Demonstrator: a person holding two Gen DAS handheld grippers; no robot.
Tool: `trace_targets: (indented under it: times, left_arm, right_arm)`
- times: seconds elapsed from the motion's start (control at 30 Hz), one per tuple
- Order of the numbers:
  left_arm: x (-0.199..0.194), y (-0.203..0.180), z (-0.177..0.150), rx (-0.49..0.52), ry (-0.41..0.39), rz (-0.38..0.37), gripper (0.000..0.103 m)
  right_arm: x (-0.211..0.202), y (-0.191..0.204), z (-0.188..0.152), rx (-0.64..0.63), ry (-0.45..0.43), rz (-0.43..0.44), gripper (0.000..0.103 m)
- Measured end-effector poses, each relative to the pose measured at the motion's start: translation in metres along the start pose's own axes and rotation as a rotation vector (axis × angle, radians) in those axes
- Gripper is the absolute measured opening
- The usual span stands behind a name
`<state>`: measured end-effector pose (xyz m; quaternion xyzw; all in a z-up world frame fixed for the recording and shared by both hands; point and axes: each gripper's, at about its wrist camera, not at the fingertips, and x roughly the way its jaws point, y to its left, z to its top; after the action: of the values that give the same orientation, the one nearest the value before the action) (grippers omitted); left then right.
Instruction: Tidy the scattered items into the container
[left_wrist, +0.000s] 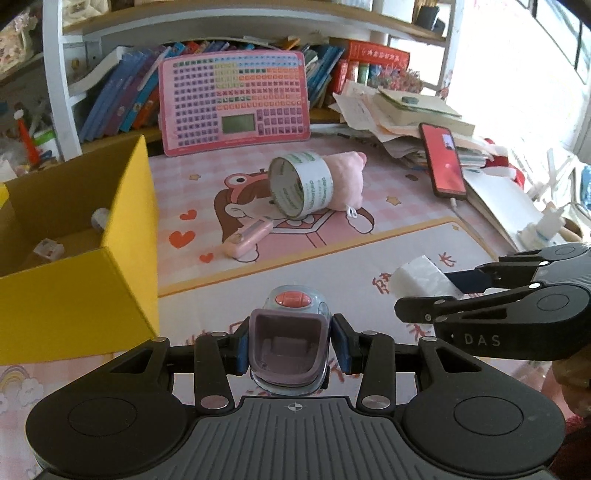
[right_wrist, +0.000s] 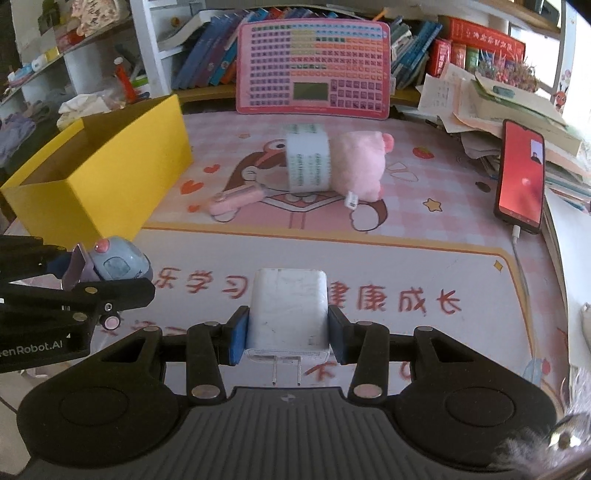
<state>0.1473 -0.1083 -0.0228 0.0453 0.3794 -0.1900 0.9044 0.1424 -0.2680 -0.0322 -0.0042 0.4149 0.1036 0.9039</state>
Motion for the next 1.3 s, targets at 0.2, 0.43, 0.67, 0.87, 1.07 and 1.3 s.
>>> trace_targets:
  times: [0.2, 0.43, 0.67, 0.87, 1.07, 1.3]
  left_arm:
    - [-0.033, 0.028, -0.023, 0.016, -0.016, -0.037, 0.041]
    - [-0.075, 0.063, -0.054, 0.036, -0.033, -0.052, 0.041]
    - [-0.105, 0.095, -0.082, 0.038, -0.050, -0.032, 0.041]
    - [-0.128, 0.119, -0.098, 0.027, -0.072, -0.003, 0.041]
    - [-0.145, 0.142, -0.112, 0.007, -0.078, 0.022, 0.041]
    - [-0.161, 0.165, -0.121, -0.036, -0.102, 0.060, 0.041]
  right_arm:
    - [-0.021, 0.038, -0.016, 0.026, -0.018, -0.053, 0.042]
    - [-0.040, 0.095, -0.040, 0.035, -0.022, -0.081, 0.042]
    - [-0.045, 0.149, -0.054, 0.019, -0.036, -0.066, 0.042]
    - [-0.049, 0.188, -0.057, -0.012, -0.051, -0.041, 0.042]
    - [-0.047, 0.217, -0.056, -0.039, -0.060, -0.020, 0.042]
    - [-0.045, 0.246, -0.052, -0.093, -0.074, 0.012, 0.042]
